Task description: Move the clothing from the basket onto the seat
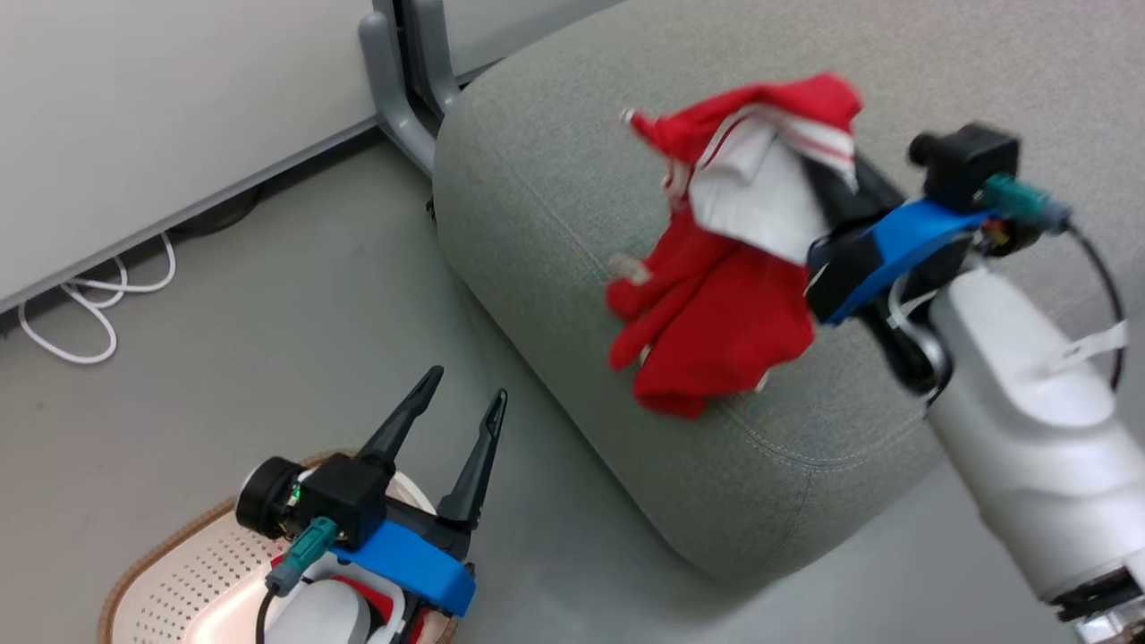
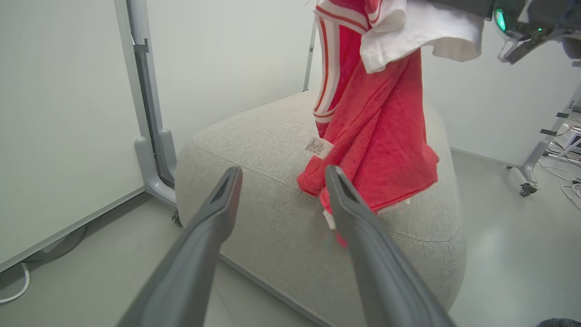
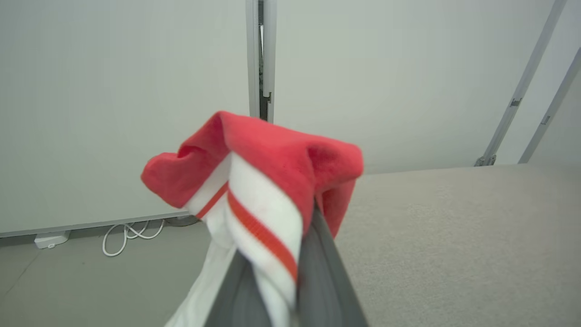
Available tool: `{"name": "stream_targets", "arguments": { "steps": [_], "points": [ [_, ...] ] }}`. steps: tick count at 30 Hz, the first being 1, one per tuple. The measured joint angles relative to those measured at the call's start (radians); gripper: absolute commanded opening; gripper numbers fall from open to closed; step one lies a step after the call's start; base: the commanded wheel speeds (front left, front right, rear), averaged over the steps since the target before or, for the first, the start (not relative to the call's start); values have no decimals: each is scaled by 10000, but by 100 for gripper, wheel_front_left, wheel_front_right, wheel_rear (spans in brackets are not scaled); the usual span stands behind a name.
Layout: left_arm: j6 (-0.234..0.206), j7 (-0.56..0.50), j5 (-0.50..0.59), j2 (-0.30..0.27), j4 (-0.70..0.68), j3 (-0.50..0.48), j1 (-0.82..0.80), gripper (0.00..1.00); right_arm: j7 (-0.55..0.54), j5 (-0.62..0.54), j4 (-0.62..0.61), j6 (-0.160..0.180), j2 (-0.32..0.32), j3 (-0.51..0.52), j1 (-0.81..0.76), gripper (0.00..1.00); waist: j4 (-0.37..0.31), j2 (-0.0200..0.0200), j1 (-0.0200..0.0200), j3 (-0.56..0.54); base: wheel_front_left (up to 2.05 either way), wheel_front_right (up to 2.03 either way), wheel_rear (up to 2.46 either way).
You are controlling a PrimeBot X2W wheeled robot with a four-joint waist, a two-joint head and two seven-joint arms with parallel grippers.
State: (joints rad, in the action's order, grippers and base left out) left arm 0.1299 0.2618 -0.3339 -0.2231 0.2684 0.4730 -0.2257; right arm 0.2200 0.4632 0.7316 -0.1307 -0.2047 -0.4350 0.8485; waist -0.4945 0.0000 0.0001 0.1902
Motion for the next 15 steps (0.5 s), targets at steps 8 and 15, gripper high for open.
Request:
{"name": "stream_targets", "arguments": {
  "steps": [8, 15],
  "points": [
    [0, 0, 224, -612, -493, 63, -721, 100, -339, -17, -506, 0, -1377, 2334, 1360, 0, 358, 0, 0, 1350, 0, 0, 0],
    [0, -199, 575, -1277, -1457, 2, -1354, 100, -389, -38, -297, 2, -1684, 3927, 1864, 0, 594, 0, 1, 2866, 0, 0, 0]
  ]
}}
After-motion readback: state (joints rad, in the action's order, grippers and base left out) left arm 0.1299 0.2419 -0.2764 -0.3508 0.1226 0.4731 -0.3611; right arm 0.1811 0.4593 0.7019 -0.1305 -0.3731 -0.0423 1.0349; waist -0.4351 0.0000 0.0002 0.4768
